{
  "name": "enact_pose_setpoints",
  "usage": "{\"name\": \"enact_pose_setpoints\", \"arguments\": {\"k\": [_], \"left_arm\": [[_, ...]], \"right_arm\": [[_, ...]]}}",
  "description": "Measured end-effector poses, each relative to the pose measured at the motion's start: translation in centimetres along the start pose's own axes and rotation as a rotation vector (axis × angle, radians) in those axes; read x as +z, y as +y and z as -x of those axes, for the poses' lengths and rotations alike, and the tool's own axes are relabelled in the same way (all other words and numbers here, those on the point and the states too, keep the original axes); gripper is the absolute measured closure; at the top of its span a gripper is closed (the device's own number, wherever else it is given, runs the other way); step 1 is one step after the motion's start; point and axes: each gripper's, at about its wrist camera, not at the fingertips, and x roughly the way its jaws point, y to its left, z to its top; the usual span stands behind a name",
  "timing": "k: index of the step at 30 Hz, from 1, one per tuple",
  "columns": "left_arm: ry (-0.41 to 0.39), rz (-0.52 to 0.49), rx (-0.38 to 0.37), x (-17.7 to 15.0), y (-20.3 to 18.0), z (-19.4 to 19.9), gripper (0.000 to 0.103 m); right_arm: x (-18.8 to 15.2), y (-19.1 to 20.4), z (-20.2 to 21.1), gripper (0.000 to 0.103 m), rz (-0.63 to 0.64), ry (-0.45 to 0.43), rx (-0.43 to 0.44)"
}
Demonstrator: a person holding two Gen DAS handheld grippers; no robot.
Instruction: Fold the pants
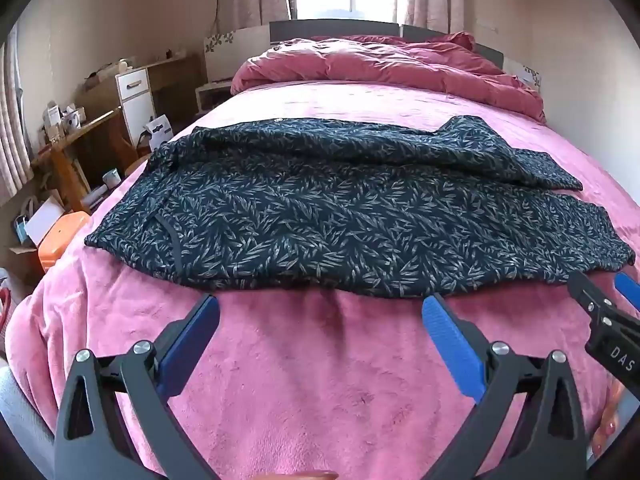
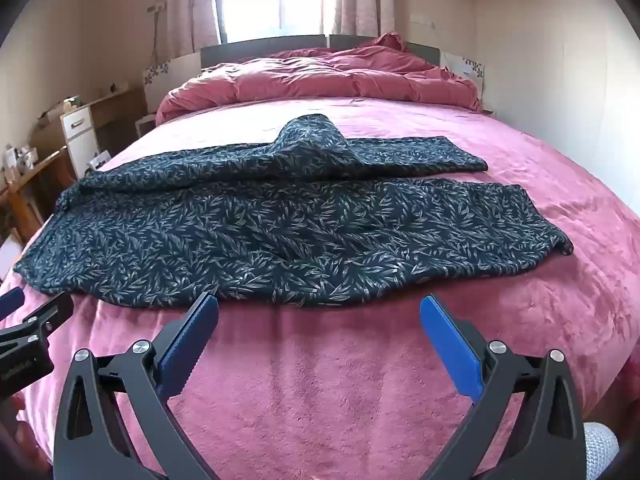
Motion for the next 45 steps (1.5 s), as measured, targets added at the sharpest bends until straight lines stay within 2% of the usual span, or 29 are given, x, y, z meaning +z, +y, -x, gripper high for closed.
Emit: {"name": "enact_pose_setpoints", "arguments": {"k": [45], "left_arm": [[0.03, 0.011, -0.002, -0.01, 0.01, -0.28, 0.002]], "right_arm": [[-0.04, 0.18, -0.25, 0.003, 0.007, 0.007, 0.0]]}}
